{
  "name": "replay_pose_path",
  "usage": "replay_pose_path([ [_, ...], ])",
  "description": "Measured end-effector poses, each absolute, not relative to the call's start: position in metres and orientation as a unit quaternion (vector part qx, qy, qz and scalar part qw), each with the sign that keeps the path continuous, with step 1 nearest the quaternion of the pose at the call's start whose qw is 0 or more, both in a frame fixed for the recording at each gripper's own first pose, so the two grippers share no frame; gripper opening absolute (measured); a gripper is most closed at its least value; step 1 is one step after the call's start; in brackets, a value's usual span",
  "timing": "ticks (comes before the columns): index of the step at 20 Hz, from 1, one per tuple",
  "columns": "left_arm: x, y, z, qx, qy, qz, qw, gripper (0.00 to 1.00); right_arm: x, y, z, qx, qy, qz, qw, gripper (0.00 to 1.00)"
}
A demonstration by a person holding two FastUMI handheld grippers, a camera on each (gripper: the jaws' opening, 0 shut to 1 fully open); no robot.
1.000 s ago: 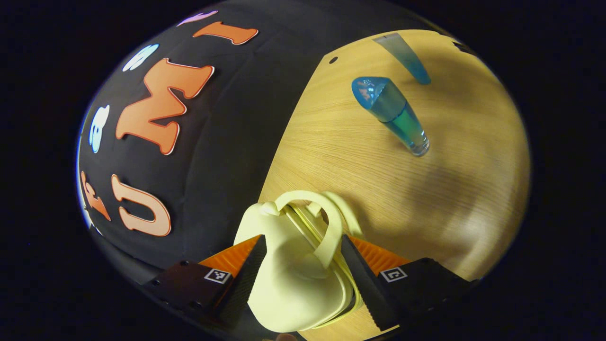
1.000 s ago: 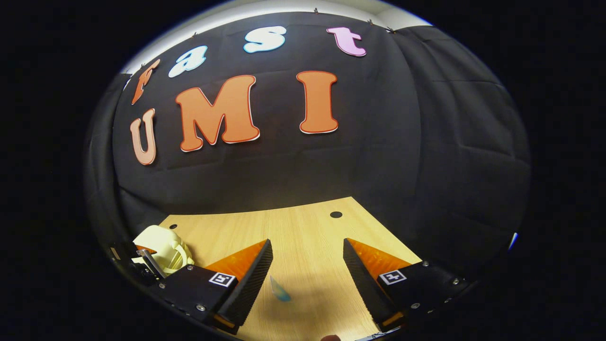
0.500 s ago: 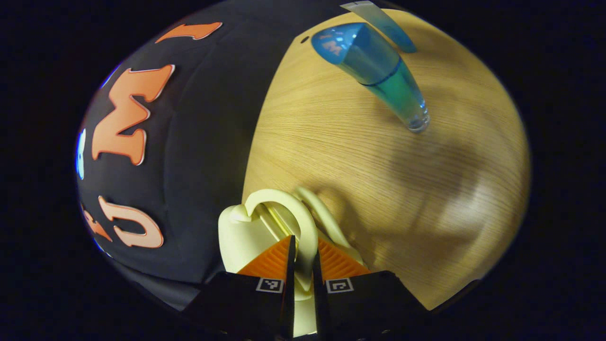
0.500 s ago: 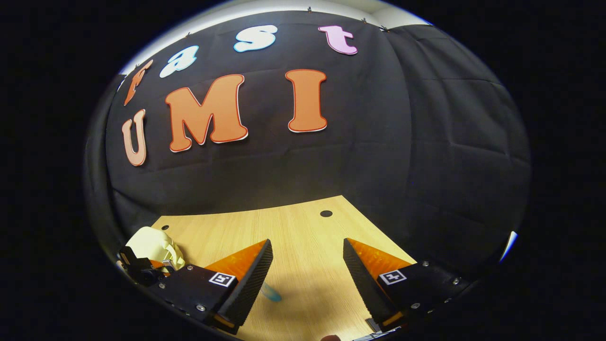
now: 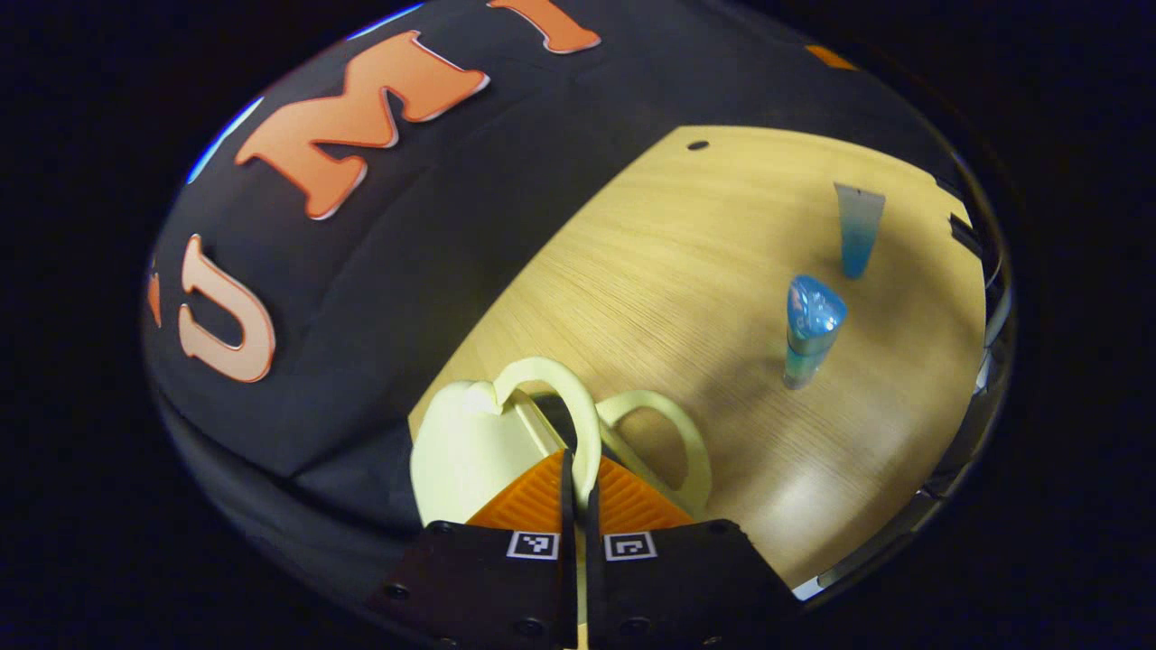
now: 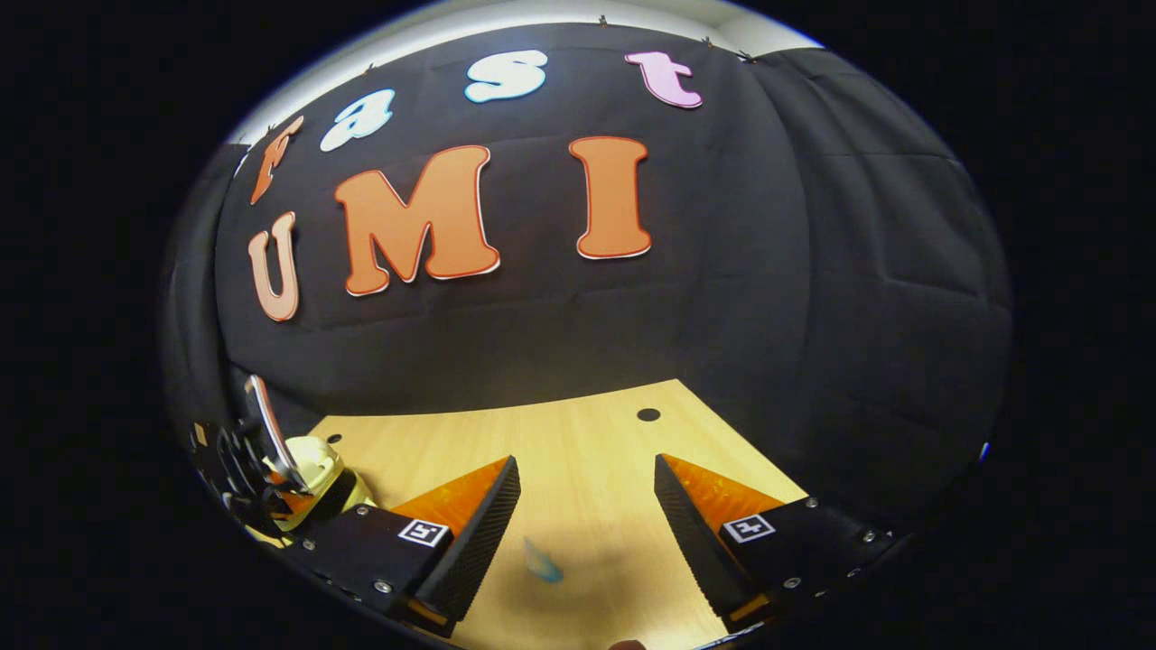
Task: First open the suitcase, pack the skin care products into it, and then close the suitcase.
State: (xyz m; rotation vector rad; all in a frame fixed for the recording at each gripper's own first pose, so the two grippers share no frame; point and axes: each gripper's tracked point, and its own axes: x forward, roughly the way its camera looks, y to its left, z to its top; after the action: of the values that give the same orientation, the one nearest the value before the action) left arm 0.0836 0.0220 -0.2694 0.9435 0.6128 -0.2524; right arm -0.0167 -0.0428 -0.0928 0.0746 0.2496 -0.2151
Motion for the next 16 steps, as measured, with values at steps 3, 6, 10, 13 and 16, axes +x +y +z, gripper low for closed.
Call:
replay_pose_path([
  [3, 0.081, 0.028, -0.292, 0.469, 0.27, -0.107, 0.834, 0.04, -0.006, -0.018, -0.09, 0.053, 0.119, -0.087, 0.988, 0.95],
  [6, 0.071, 0.022, -0.301, 0.431, 0.284, -0.126, 0.847, 0.04, 0.003, 0.002, -0.089, 0.062, 0.118, -0.079, 0.988, 0.95],
  [10, 0.076, 0.025, -0.269, 0.314, 0.3, -0.145, 0.889, 0.04, 0.012, 0.013, -0.087, 0.044, 0.111, -0.076, 0.99, 0.95],
  [13, 0.09, 0.068, -0.212, 0.247, 0.286, -0.108, 0.92, 0.04, 0.017, 0.021, -0.082, 0.053, 0.115, -0.056, 0.99, 0.94],
  [16, 0.093, 0.116, -0.171, 0.158, 0.286, -0.096, 0.94, 0.04, 0.021, 0.023, -0.073, 0.063, 0.112, -0.048, 0.99, 0.95],
])
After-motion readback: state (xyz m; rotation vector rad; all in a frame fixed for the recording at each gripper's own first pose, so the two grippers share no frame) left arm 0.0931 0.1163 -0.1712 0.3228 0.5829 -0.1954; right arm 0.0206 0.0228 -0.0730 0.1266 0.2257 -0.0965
